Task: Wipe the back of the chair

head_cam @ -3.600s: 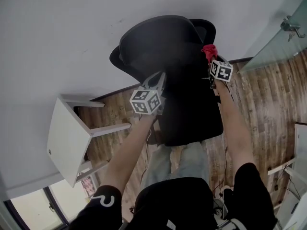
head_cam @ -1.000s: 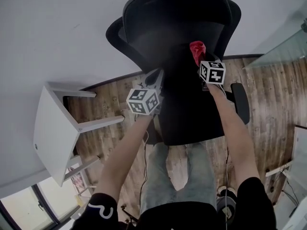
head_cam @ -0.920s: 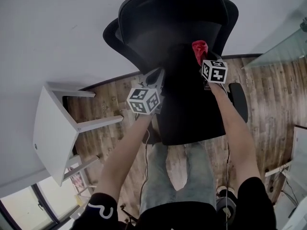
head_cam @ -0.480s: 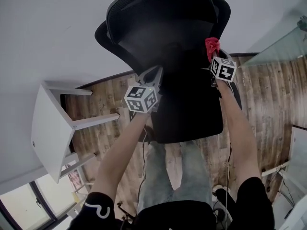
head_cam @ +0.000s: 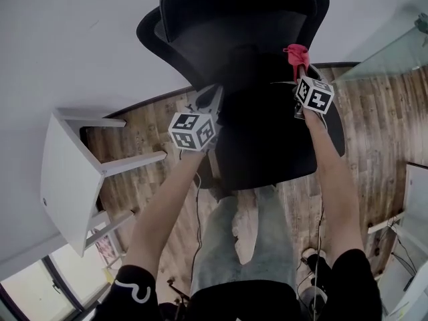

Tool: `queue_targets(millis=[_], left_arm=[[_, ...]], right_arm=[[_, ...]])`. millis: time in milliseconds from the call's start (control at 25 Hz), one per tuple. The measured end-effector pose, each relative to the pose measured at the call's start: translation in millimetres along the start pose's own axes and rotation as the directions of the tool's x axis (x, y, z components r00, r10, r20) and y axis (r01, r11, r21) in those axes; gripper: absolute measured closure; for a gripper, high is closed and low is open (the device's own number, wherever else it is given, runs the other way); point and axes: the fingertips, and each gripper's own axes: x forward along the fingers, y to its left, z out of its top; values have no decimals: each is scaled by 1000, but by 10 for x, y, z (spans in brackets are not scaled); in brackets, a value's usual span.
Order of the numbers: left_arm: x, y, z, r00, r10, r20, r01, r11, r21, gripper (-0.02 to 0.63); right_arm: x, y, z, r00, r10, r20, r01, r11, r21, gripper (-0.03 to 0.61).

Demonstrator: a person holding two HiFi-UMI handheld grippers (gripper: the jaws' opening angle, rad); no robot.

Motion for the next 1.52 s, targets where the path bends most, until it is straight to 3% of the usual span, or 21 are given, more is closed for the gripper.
queue_targets(millis=[440, 760, 1120, 1520], left_arm=[[-924, 816, -143, 1000, 29, 1, -29, 1000, -10, 589], [-1402, 1387, -149, 998, 64, 23, -63, 998, -24, 589], [-1656, 1647, -359, 996, 89, 4, -88, 994, -62, 589], [-1670, 1509, -465, 991, 130, -2, -130, 989, -66, 590]], right_arm=[[-35, 2038, -359, 975, 221, -20, -221, 975, -20, 512], [21, 3111, -725, 944, 325, -61, -327, 944, -29, 513], [131, 3547, -977, 927, 366, -77, -372, 924, -89, 514], [258, 3390, -1236, 924, 362, -119, -371, 927, -61, 514]])
